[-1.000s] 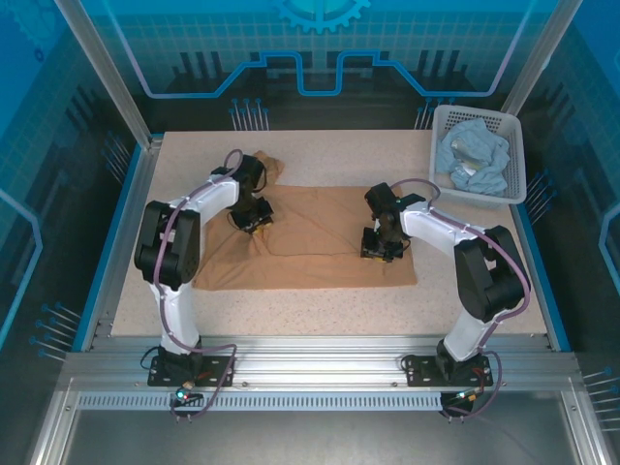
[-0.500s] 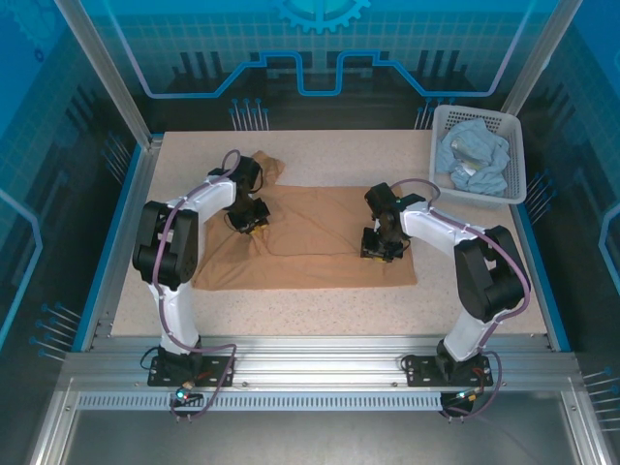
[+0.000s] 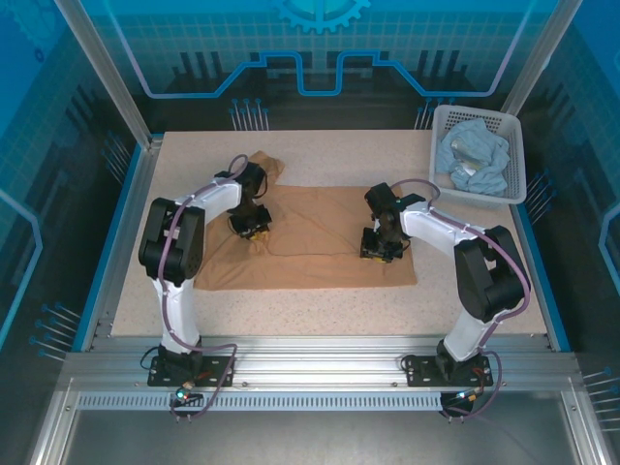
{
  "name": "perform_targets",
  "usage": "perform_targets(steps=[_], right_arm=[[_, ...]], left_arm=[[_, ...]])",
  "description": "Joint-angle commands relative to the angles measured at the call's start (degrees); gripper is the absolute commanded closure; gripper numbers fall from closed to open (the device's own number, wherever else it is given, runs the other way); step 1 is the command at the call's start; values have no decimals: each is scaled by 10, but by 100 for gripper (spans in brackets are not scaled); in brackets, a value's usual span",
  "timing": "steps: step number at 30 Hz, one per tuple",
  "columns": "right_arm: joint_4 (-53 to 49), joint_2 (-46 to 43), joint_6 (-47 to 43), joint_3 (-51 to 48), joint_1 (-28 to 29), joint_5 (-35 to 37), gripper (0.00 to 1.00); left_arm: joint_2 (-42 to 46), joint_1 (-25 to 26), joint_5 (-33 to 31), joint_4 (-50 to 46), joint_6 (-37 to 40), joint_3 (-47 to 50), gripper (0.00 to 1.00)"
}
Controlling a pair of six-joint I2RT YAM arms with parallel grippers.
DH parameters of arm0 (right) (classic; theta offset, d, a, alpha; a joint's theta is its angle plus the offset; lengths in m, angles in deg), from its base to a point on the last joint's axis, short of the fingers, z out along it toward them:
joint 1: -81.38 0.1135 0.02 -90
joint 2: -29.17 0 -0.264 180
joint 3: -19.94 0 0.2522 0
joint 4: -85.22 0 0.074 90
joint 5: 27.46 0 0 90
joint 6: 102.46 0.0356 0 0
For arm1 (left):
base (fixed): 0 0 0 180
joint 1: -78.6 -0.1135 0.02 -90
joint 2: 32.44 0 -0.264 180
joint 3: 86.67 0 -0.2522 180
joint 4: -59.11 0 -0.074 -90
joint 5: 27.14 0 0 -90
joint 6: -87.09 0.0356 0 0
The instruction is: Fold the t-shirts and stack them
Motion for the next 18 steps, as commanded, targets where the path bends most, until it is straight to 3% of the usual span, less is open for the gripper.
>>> perform_targets(steps=[1, 4, 7, 18], right_arm=[[-2, -3, -6, -4, -3, -6, 70], [-1, -4, -6, -7, -3, -5, 70], [0, -7, -5, -9, -3, -4, 70], [3, -2, -5, -9, -3, -8, 70]], left_arm=[[-15, 5, -8, -25, 16, -13, 85], [-12, 9, -7, -26, 15, -18, 96], [7, 14, -6, -25, 9, -19, 100], [49, 24, 23, -41, -3, -20, 100]])
